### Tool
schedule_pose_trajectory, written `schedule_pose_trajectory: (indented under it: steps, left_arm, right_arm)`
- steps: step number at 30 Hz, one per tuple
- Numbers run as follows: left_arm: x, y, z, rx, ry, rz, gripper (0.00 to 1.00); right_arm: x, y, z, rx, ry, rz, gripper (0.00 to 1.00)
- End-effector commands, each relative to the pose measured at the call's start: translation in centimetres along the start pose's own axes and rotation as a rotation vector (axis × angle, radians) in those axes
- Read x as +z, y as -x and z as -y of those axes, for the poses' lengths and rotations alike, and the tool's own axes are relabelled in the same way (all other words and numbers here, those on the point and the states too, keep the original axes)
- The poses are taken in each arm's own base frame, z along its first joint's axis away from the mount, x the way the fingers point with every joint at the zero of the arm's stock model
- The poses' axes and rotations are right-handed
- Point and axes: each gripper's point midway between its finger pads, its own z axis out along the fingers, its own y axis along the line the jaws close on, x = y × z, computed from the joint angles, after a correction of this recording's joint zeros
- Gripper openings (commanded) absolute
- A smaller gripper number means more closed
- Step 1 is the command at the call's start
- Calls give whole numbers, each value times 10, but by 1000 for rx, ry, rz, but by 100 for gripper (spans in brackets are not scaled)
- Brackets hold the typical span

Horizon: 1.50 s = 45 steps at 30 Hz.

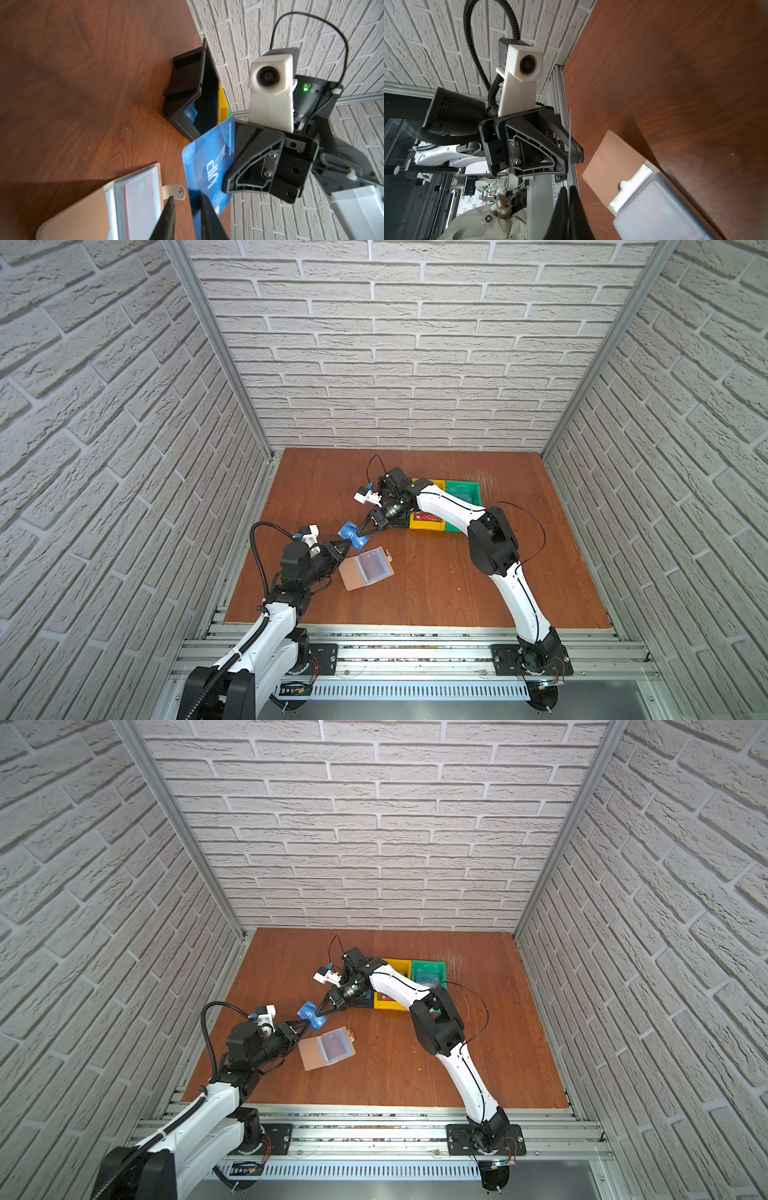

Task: Take the credit cards out of the card holder
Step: Place the credit card in the storage box.

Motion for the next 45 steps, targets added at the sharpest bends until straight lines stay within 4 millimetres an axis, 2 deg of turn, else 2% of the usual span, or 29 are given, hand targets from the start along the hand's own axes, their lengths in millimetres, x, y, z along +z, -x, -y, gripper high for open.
schedule_pose_trajectory:
  steps: [1, 5, 11, 16, 21, 32, 45]
  left_arm:
    - [-3, -1, -2, 36, 19, 5, 25]
    - [-5, -2, -3, 40, 36, 1, 27]
    - [-3, -3, -8, 36, 64, -18, 28]
    - [5, -9, -16, 19, 106, -75, 28]
    - [11, -14, -22, 15, 143, -113, 28]
    - [23, -19, -28, 13, 166, -149, 28]
    - [31, -20, -36, 11, 182, -166, 28]
  right_arm:
    - [-14, -2, -33, -109, 23, -2, 5]
    - [-28, -6, -27, -184, -107, -31, 6]
    - [-70, -2, -16, -336, -361, -76, 5]
    - [-114, 3, 21, -515, -734, -182, 6]
    - [-143, 7, 52, -555, -955, -260, 5]
    - [-147, 24, 73, -643, -1007, -273, 5]
    - [-134, 31, 103, -643, -1003, -289, 5]
